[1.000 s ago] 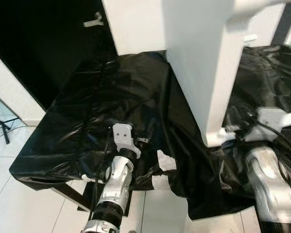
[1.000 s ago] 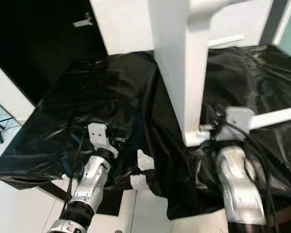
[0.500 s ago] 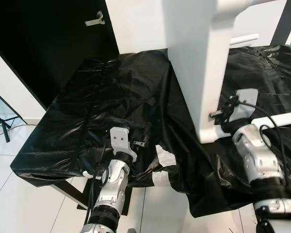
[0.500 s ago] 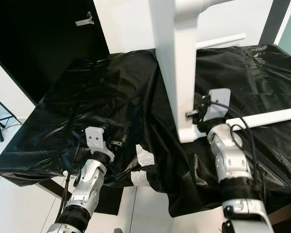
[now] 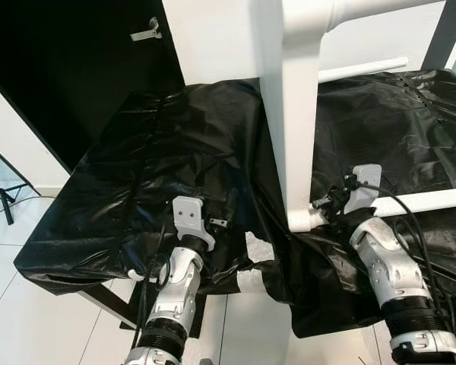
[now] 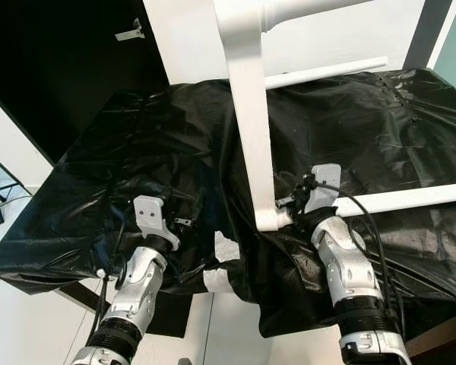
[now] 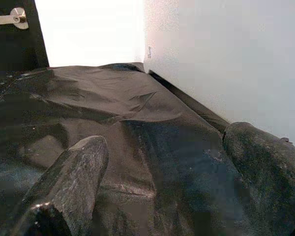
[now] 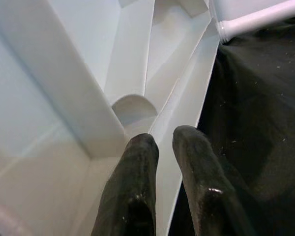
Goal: Building children table
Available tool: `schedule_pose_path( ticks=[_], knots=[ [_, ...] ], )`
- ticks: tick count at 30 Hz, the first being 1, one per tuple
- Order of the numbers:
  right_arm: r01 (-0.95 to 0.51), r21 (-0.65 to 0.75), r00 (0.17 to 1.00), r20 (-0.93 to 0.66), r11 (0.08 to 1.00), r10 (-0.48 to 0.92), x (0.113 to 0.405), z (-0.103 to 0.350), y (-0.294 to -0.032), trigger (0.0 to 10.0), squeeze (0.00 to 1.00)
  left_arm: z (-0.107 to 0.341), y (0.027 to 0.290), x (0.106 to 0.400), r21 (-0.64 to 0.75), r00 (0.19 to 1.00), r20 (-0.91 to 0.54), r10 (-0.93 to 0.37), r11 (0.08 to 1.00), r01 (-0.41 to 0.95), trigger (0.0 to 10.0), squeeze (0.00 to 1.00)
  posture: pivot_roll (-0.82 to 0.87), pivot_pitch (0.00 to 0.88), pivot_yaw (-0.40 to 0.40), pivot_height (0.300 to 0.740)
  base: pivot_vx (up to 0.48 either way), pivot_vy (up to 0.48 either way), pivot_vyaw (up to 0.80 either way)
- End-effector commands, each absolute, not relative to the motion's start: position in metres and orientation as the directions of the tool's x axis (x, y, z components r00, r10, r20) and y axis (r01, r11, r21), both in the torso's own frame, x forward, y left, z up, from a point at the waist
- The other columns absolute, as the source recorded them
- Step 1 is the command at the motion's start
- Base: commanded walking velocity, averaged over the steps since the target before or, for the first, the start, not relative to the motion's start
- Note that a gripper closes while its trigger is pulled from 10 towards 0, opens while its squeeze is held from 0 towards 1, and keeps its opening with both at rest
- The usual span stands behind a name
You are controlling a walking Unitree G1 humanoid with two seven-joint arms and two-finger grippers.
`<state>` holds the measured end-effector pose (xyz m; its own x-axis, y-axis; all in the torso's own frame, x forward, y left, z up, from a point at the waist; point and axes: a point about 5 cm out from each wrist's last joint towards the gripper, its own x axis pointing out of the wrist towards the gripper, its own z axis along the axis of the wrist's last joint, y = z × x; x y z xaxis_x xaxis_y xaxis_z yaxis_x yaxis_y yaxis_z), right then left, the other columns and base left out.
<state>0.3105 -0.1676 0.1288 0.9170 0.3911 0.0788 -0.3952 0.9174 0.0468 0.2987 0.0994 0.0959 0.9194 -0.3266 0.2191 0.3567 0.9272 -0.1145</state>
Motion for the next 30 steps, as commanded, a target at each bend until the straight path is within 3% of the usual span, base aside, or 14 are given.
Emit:
schedule_pose_path(
  ticks=[1, 8, 11, 13, 18, 21, 27, 30],
  knots=[
    [-0.444, 0.076, 0.896, 0.010, 0.893, 0.445, 0.306, 0.111, -0.155, 10.0, 0.00, 0.096, 0.100, 0.300, -0.082, 0.901, 0.219, -0.375, 0.913, 0.400, 10.0, 0.00, 0.07, 0.000, 0.132, 0.740, 0.000, 0.000, 0.00],
    [-0.476, 0.089, 0.879, 0.008, 0.875, 0.478, 0.298, 0.107, -0.143, 10.0, 0.00, 0.095, 0.095, 0.294, -0.067, 0.880, 0.218, -0.422, 0.893, 0.445, 10.0, 0.00, 0.06, 0.000, 0.132, 0.740, 0.000, 0.000, 0.00],
    [-0.426, 0.092, 0.905, 0.044, 0.900, 0.423, 0.291, 0.115, -0.148, 10.0, 0.00, 0.089, 0.095, 0.283, -0.070, 0.888, 0.209, -0.410, 0.899, 0.431, 10.0, 0.00, 0.09, 0.000, 0.114, 0.740, 0.000, 0.000, 0.00],
    [-0.412, 0.096, 0.905, 0.161, 0.906, 0.394, 0.294, 0.154, -0.149, 10.0, 0.00, 0.104, 0.110, 0.291, -0.071, 0.906, 0.235, -0.352, 0.923, 0.378, 10.0, 0.00, 0.10, 0.000, 0.125, 0.740, 0.000, 0.000, 0.00],
    [-0.424, 0.055, 0.900, 0.140, 0.904, 0.414, 0.301, 0.154, -0.158, 10.0, 0.00, 0.117, 0.129, 0.305, -0.019, 0.898, 0.253, -0.359, 0.927, 0.375, 10.0, 0.00, 0.12, 0.000, 0.133, 0.740, 0.000, 0.000, 0.00],
    [-0.362, 0.082, 0.929, 0.115, 0.928, 0.352, 0.298, 0.144, -0.170, 10.0, 0.00, 0.111, 0.123, 0.306, -0.037, 0.910, 0.241, -0.337, 0.934, 0.356, 10.0, 0.00, 0.11, 0.000, 0.139, 0.740, 0.000, 0.000, 0.00],
    [-0.333, 0.050, 0.942, 0.070, 0.942, 0.329, 0.306, 0.134, -0.161, 10.0, 0.00, 0.105, 0.101, 0.302, -0.074, 0.895, 0.227, -0.384, 0.910, 0.409, 10.0, 0.00, 0.10, 0.000, 0.128, 0.740, 0.000, 0.000, 0.00],
    [-0.449, 0.073, 0.893, 0.021, 0.890, 0.449, 0.302, 0.125, -0.142, 10.0, 0.00, 0.103, 0.105, 0.302, -0.080, 0.904, 0.222, -0.365, 0.918, 0.390, 10.0, 0.00, 0.11, 0.000, 0.115, 0.740, 0.000, 0.000, 0.00]
  ],
)
